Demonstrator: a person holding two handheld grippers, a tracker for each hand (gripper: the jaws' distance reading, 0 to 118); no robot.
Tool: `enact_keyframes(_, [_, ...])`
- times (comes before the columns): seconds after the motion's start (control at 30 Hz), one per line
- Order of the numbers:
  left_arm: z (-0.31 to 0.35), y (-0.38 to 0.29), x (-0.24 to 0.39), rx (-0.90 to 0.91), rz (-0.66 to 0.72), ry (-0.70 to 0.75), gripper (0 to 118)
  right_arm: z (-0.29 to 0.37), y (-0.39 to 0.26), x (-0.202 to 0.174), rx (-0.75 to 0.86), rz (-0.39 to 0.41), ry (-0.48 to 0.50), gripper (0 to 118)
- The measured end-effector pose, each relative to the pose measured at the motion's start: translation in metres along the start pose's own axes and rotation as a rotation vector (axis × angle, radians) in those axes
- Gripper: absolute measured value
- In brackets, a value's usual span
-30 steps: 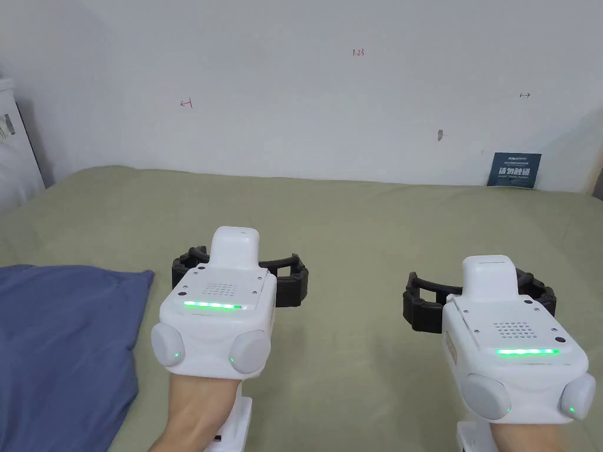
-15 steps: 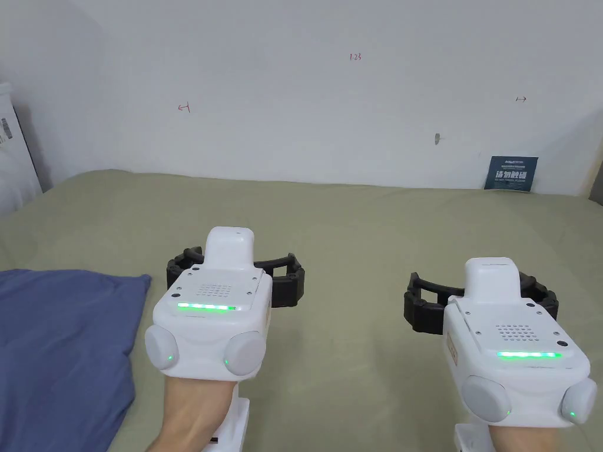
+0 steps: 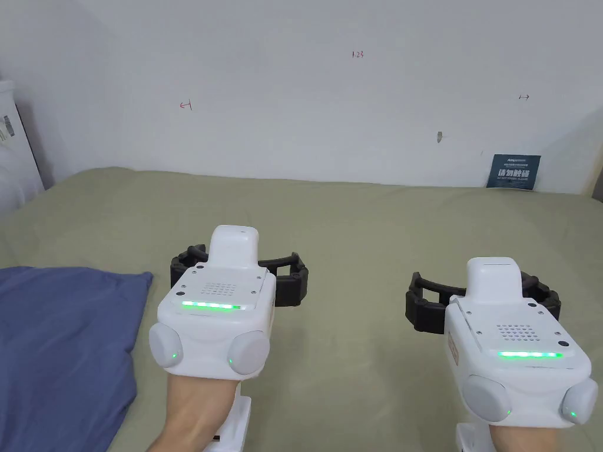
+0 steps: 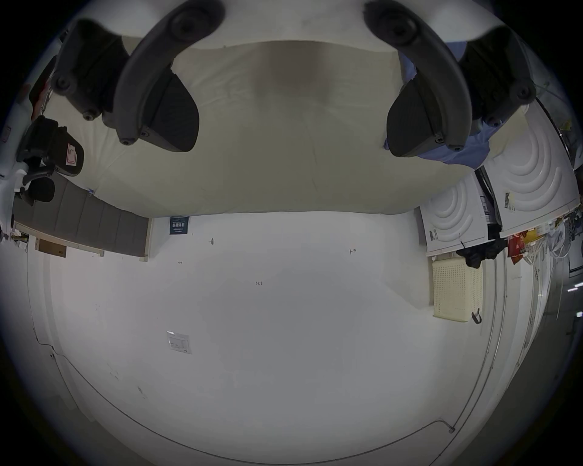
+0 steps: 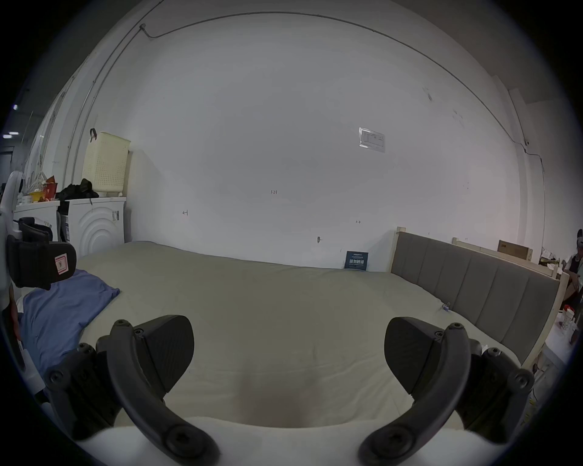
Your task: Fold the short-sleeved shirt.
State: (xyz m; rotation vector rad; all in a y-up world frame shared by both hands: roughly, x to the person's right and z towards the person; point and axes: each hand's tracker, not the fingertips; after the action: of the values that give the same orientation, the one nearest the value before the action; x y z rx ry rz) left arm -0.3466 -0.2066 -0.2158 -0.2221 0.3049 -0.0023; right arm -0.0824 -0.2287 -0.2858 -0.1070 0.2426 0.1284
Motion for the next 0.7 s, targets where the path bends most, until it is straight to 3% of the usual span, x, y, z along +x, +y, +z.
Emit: enact_keyframes(0.7, [0.0056, 0.0009, 0.0016, 0.029, -0.006, 0.016, 118, 0.0034, 0.0011, -0.0036, 0.042, 0.009, 0.001, 118])
